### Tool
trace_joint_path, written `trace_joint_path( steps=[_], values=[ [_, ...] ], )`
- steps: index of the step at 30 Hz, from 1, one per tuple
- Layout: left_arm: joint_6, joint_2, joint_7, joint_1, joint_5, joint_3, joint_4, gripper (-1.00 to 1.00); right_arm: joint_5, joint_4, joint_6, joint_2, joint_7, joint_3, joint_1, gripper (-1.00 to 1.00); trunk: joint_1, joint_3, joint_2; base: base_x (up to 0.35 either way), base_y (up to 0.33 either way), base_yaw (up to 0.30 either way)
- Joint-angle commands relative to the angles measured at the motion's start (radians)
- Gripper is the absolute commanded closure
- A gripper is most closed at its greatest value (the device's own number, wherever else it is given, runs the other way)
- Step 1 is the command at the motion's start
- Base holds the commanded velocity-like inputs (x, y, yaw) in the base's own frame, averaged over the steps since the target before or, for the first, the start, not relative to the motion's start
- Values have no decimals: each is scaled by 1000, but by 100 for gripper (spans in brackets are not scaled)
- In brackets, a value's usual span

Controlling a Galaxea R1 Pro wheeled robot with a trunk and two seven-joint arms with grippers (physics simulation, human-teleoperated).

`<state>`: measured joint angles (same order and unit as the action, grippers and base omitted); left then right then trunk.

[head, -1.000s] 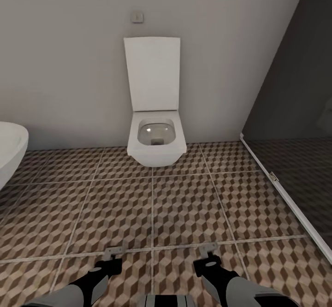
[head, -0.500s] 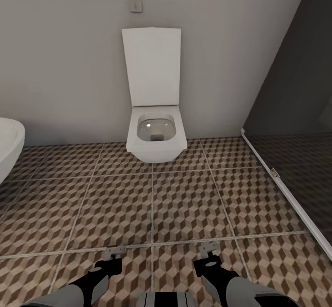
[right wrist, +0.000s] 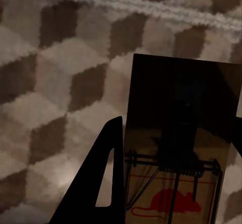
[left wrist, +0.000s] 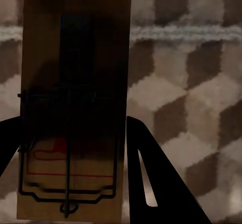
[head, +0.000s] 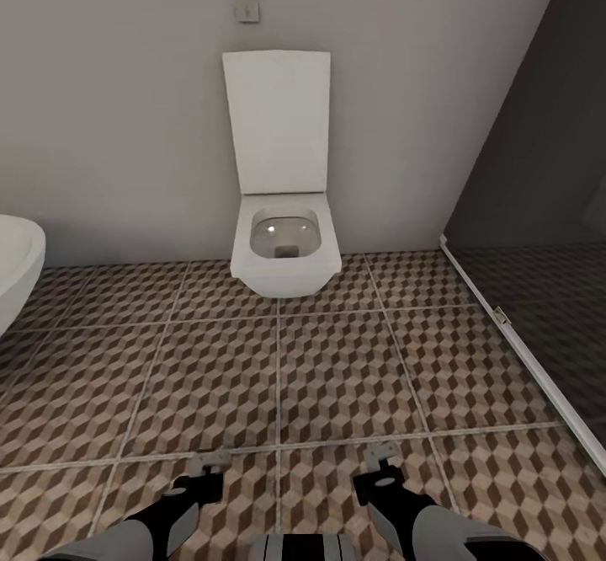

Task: Take the four mousetraps from the cabinet in the bathroom and place them on the bathroom floor. Make sure all four end up on the same floor surface, and ensure that at least two of them are either under or directly next to the same bathroom sink.

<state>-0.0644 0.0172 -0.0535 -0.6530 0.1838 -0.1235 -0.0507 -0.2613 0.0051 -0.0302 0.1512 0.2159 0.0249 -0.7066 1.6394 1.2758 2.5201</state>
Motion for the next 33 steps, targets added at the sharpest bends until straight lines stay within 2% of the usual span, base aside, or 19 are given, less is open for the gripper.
trace_joint_path(
  steps=[1, 4, 7, 14, 19, 28, 33],
  values=[
    [5, 1, -3, -1, 6, -9, 0, 100, -7, 0, -4, 0, 3, 3, -1, 100, 0, 1, 0, 0, 0, 0],
    [44, 5, 0, -1, 0, -9, -6, 100, -6, -5, -19, 0, 3, 4, -1, 100, 0, 1, 0, 0, 0, 0],
    [53, 3, 6, -1, -14, -10, -10, 100, -6, -7, -34, -1, 3, 4, -1, 100, 0, 1, 0, 0, 0, 0],
    [5, 2, 11, -1, -21, -10, -17, 100, -7, -8, -33, 0, 3, 5, -1, 100, 0, 1, 0, 0, 0, 0],
    [-5, 7, 12, -1, -22, -8, -20, 100, -7, -8, -33, 1, 3, 6, -1, 100, 0, 1, 0, 0, 0, 0],
    [-6, 41, -4, -1, -24, -5, -21, 100, -7, -8, -33, 1, 3, 6, -1, 100, 0, 1, 0, 0, 0, 0],
    [-7, 45, -7, -1, -24, -5, -21, 100, -7, -8, -33, -1, 3, 6, -1, 100, 0, 1, 0, 0, 0, 0]
  ],
)
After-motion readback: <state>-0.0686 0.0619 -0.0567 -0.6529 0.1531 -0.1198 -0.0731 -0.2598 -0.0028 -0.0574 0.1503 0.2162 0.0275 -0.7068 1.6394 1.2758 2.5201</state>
